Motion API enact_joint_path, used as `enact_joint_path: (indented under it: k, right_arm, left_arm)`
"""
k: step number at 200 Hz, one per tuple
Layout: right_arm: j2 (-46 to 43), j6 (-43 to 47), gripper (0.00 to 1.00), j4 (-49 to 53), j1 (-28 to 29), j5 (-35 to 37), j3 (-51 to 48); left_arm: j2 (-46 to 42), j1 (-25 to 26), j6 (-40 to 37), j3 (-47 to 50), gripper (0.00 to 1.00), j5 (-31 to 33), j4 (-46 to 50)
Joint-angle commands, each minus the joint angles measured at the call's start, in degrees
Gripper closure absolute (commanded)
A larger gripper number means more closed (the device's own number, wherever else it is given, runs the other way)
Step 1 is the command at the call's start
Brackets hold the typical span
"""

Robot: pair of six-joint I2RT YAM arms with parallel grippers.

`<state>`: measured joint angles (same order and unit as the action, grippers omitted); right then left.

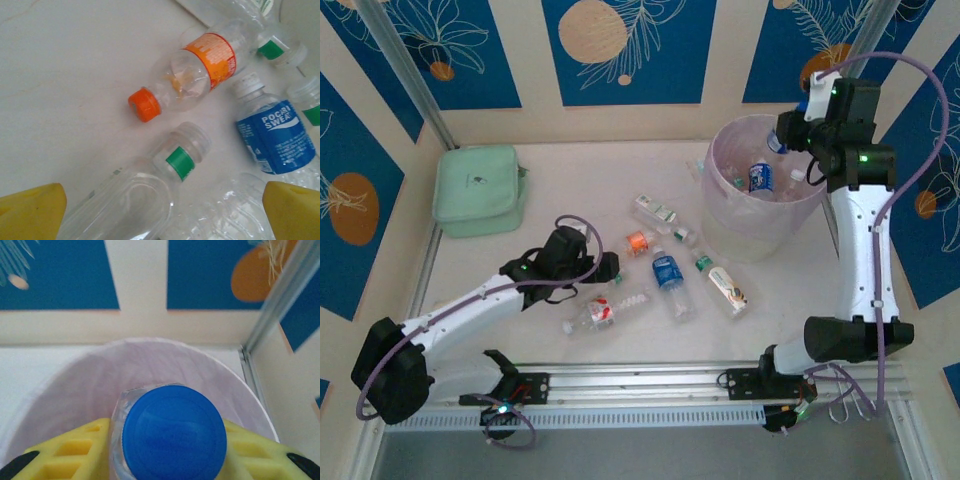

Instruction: Put the plastic bottles in the bin

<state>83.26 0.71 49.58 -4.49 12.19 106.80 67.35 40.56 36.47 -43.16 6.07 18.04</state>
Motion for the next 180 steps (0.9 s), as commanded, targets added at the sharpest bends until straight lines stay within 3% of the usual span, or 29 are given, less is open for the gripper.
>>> enact_joint_path:
  k: [1, 39, 75, 139, 180]
  right_arm:
    - [0.8, -0.2, 0.87, 2.2, -2.3, -3.1, -0.9]
    - [5.5, -4.2, 0.86, 4.8, -4.0, -14.8, -2.8]
    - [8.3, -10.5, 0.82, 0.6, -7.2, -30.5, -7.8]
    - [15.2, -13.5, 0.79, -1.5, -8.6, -34.0, -12.0]
    - [18.4, -14.7, 0.7, -3.0, -8.5, -38.3, -13.5]
  left_arm:
    - [1.1, 0.5, -2.0, -1.8, 0.0, 0.9, 1.6]
    - [1.1, 0.6, -1.6, -0.7, 0.0, 0.2, 0.5]
    - [0.7, 0.6, -1.2, 0.3, 0.0, 0.2, -0.1]
    - [1.2, 0.6, -1.4, 0.5, 0.0, 0.4, -0.4]
    - [3.8, 0.7, -2.1, -0.7, 0.0, -0.5, -1.0]
